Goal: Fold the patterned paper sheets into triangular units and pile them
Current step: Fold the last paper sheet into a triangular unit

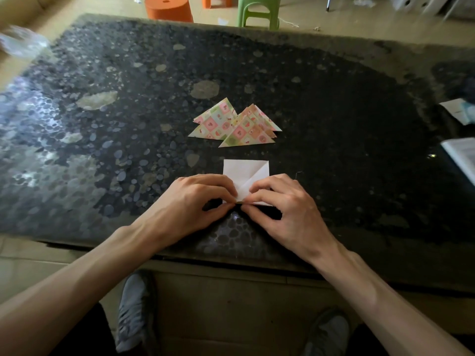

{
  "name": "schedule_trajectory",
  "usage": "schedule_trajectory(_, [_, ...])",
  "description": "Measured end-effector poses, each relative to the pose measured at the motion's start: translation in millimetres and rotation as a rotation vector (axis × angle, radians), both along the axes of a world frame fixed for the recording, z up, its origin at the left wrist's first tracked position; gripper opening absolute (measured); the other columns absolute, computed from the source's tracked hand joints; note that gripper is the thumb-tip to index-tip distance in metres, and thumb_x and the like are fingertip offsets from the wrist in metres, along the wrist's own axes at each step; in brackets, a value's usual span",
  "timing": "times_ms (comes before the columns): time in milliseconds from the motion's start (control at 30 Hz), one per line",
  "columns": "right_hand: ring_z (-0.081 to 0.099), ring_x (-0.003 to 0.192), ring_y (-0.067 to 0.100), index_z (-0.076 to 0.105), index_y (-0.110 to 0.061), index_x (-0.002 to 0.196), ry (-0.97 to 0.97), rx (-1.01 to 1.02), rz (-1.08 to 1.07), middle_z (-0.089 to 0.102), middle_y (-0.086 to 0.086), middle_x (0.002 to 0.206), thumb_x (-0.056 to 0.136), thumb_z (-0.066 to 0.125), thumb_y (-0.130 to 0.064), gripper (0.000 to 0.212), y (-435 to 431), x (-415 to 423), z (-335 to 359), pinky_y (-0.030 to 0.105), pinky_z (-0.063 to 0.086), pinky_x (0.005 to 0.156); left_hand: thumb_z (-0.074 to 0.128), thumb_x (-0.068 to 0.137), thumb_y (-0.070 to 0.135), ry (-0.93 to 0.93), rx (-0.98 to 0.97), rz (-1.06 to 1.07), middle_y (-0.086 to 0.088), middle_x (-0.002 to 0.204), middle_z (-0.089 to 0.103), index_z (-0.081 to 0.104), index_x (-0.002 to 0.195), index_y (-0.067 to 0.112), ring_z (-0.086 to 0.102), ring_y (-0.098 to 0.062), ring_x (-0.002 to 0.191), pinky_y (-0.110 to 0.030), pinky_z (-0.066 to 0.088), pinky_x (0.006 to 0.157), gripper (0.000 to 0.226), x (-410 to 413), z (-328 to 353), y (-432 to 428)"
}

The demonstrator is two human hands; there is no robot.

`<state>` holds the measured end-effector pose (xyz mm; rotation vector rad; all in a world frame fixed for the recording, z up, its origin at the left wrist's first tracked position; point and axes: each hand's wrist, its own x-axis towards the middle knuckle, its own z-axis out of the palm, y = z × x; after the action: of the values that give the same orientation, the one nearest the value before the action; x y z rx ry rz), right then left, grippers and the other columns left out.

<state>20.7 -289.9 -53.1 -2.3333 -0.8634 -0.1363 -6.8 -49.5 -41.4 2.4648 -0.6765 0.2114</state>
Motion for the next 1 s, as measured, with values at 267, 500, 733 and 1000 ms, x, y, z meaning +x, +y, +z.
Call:
schedule_trajectory(267, [0.056,0.107,0.009,0.080,-0.025,0.100,0.079,0.089,-0.068,0.067,-0.016,0.106,0.097,0.070,-0.040,0.018,7,0,-1,0.039,0.048,0.092,0.073,0.093,0.036,-0.002,0.014,0.086,0.014,0.111,0.067,0.079,0.096,0.025,0.060,-0.007,0.110,-0.036,0.051,0.094,0.013,0,-3,2])
schedule_trajectory(500, [0.055,0.104,0.007,0.077,-0.026,0.100,0.205,0.127,-0.119,0.067,-0.018,0.102,0.097,0.069,-0.044,0.020,13,7,-1,0.036,0.048,0.090,0.066,0.085,0.058,0.162,-0.021,0.257,0.021,0.098,0.064,0.078,0.090,0.039,0.053,-0.004,0.099,-0.016,0.038,0.085,0.023,4,0,3])
schedule_trajectory(733, [0.057,0.096,0.006,0.074,-0.030,0.091,0.210,0.178,-0.249,0.064,-0.016,0.090,0.094,0.068,-0.053,0.024,15,13,1,0.023,0.046,0.081,0.057,0.088,0.061,0.243,-0.015,0.283,0.021,0.100,0.061,0.078,0.094,0.038,0.055,-0.008,0.101,-0.035,0.045,0.090,0.031,9,3,3])
schedule_trajectory(1000, [0.058,0.092,0.006,0.070,-0.031,0.090,0.158,0.077,-0.302,0.066,-0.016,0.090,0.093,0.072,-0.048,0.017,18,12,0,0.030,0.049,0.078,0.058,0.088,0.060,0.213,0.033,0.399,0.021,0.100,0.057,0.076,0.087,0.037,0.050,-0.004,0.097,-0.039,0.045,0.092,0.029,6,2,-3])
